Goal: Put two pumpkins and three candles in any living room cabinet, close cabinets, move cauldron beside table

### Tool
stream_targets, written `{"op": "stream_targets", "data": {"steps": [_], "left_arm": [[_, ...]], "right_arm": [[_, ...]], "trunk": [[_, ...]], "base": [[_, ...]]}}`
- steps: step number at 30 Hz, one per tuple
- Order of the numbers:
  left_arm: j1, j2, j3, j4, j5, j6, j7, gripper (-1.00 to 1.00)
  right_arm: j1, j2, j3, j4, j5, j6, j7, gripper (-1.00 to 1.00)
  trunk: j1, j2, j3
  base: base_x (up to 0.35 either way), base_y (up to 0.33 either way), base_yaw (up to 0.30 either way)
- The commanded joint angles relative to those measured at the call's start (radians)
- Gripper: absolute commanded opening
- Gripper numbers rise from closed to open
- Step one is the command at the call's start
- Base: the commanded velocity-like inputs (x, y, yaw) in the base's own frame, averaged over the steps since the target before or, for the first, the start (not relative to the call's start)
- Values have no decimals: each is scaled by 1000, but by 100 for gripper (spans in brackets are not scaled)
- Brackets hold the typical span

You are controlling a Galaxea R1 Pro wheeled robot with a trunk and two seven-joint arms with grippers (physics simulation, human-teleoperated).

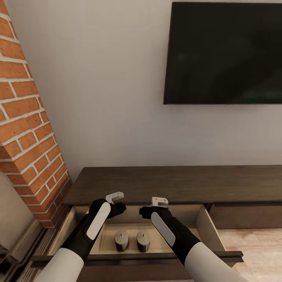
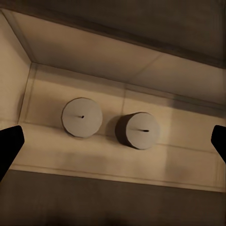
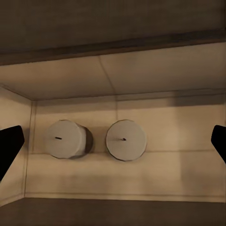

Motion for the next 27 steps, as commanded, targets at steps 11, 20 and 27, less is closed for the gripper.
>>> {"op": "stream_targets", "data": {"steps": [11,20,27], "left_arm": [[-1,3,0,-1,9,1,10,100],[-1,6,2,-1,8,1,10,100],[-1,43,26,-3,9,3,10,100]], "right_arm": [[-1,-2,3,-3,-9,1,-11,100],[-1,-4,3,-3,-6,2,-10,100],[-1,-4,3,-9,-3,25,-11,100]], "trunk": [[-42,77,34],[-77,140,62],[-104,189,84]], "base": [[-7,1,0],[-139,37,0],[-8,2,0]]}}
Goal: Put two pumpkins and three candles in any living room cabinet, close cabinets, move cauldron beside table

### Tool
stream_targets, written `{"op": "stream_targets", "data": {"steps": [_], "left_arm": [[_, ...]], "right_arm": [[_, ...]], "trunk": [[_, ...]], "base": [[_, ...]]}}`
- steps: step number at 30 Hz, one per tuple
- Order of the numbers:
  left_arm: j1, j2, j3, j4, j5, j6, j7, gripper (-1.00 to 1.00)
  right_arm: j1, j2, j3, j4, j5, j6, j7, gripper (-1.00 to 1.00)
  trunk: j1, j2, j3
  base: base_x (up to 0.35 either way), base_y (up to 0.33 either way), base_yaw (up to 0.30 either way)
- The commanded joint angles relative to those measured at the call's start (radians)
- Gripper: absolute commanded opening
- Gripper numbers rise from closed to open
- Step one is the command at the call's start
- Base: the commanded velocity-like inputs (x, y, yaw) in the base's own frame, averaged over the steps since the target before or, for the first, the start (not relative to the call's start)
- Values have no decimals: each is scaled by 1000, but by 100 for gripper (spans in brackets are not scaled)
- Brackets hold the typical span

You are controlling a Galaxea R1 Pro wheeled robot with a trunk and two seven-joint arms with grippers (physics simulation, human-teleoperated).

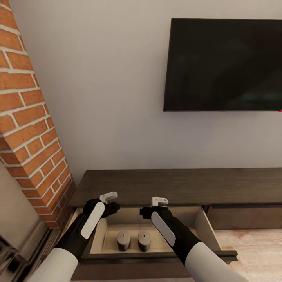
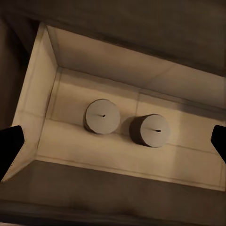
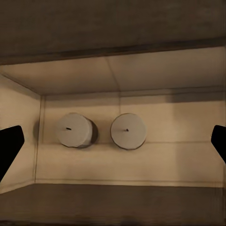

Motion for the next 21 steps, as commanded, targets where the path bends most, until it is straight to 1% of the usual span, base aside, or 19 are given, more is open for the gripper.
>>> {"op": "stream_targets", "data": {"steps": [1,4,5,7,8,10,12,14,17,21], "left_arm": [[-1,2,0,-2,11,1,10,100],[-1,8,3,-8,8,7,17,100],[-1,14,6,-19,7,11,24,100],[3,50,16,-71,10,29,36,100],[6,69,20,-118,11,55,40,100],[9,82,25,-198,11,105,43,100],[13,88,43,-285,11,167,44,100],[25,91,81,-337,11,200,46,100],[59,92,119,-364,11,218,50,100],[107,98,134,-372,12,223,51,100]], "right_arm": [[-1,0,3,-2,-9,13,-9,100],[-1,-4,2,-11,-8,34,-10,100],[-1,-6,2,-19,-8,39,-10,100],[-1,-10,1,-42,-9,46,-10,100],[-1,-10,0,-62,-9,49,-10,100],[-1,-10,-2,-108,-10,65,-10,100],[-1,-9,-2,-180,-10,102,-10,100],[-1,-9,-3,-269,-10,145,-14,100],[-1,-9,-5,-364,-15,187,-30,100],[-1,-9,-7,-398,-18,207,-59,100]], "trunk": [[-4,7,2],[-16,28,12],[-19,35,15],[-27,49,21],[-31,56,24],[-39,70,30],[-46,84,37],[-54,98,43],[-65,119,52],[-81,147,65]], "base": [[-1,0,0],[0,0,0],[0,0,0],[0,0,0],[0,0,0],[0,0,0],[0,0,0],[0,0,0],[0,0,0],[0,0,0]]}}
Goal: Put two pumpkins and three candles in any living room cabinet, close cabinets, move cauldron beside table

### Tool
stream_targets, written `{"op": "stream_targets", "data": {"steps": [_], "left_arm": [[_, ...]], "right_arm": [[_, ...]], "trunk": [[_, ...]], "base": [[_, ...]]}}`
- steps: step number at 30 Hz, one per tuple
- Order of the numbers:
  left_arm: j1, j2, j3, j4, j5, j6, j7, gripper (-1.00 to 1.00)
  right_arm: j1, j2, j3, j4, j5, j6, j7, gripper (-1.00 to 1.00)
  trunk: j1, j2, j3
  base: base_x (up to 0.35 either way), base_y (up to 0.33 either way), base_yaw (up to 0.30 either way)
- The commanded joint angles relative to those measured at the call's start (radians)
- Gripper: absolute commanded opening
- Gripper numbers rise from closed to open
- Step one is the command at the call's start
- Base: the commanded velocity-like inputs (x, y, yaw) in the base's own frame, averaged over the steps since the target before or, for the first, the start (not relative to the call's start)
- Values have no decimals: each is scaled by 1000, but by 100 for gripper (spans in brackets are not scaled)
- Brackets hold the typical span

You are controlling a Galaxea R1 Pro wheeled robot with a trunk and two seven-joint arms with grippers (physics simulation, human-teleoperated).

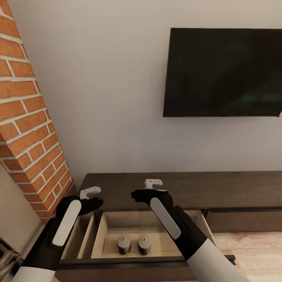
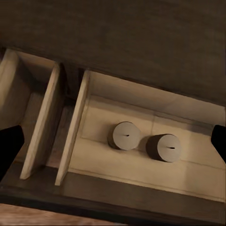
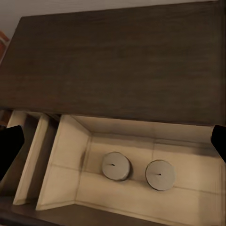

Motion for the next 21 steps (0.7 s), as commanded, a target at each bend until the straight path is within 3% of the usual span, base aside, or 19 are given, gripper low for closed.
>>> {"op": "stream_targets", "data": {"steps": [1,7,16,21], "left_arm": [[8,6,-1,-1,11,2,11,100],[25,44,-1,9,17,3,11,100],[58,52,0,21,18,3,11,100],[59,52,0,22,18,3,11,100]], "right_arm": [[-1,0,1,-5,-10,3,-14,100],[-1,0,1,-14,-11,13,-18,100],[-1,0,0,-14,-15,45,-18,100],[-1,0,0,-9,-18,45,-17,100]], "trunk": [[-4,7,2],[-27,49,21],[-62,112,49],[-81,147,65]], "base": [[0,0,0],[0,0,0],[-2,0,0],[-200,0,0]]}}
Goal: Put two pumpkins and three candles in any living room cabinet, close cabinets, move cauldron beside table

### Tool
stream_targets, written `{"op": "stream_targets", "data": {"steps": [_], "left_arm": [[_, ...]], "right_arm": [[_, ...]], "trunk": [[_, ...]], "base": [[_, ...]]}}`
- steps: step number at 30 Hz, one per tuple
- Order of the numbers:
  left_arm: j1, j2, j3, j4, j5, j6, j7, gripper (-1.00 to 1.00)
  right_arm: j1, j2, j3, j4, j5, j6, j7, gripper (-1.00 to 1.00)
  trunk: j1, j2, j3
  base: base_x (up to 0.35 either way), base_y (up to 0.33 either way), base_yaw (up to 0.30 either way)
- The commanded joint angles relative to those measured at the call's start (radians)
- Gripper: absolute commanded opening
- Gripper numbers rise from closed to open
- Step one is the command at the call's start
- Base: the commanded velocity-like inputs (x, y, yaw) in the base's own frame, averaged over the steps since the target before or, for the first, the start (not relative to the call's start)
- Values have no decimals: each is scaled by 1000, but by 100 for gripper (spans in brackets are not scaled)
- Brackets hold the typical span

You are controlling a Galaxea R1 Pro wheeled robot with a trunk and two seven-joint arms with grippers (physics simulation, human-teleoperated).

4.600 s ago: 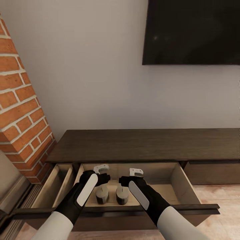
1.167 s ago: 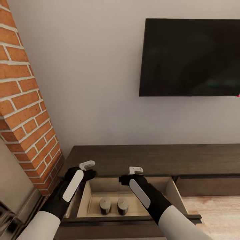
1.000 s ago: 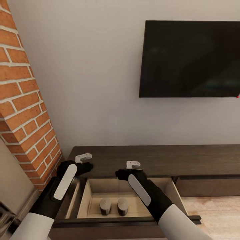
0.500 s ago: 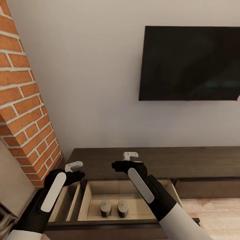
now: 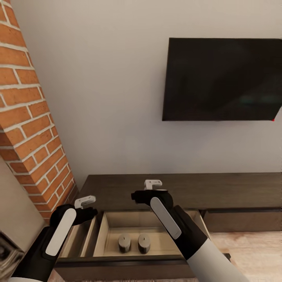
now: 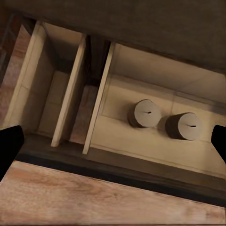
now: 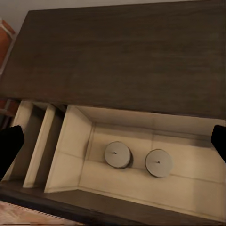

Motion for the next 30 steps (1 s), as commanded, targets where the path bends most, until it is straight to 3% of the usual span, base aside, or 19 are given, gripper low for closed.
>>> {"op": "stream_targets", "data": {"steps": [1,4,11,25,30], "left_arm": [[-1,1,-2,-1,10,1,10,100],[-1,0,-2,-1,10,1,9,100],[-1,0,-1,-1,10,0,9,100],[-1,0,0,-1,8,0,9,100],[-1,0,1,-1,8,0,9,100]], "right_arm": [[-1,0,2,-1,-10,1,-10,100],[-1,0,2,-1,-10,1,-10,100],[-1,0,2,5,-7,1,-10,100],[-1,-1,2,10,-3,-1,-10,100],[-1,0,2,10,-3,-1,-10,100]], "trunk": [[-5,7,2],[-16,28,12],[-16,28,12],[-16,28,18],[-28,49,29]], "base": [[-297,0,0],[-313,0,0],[-260,0,121],[-15,0,270],[0,0,276]]}}
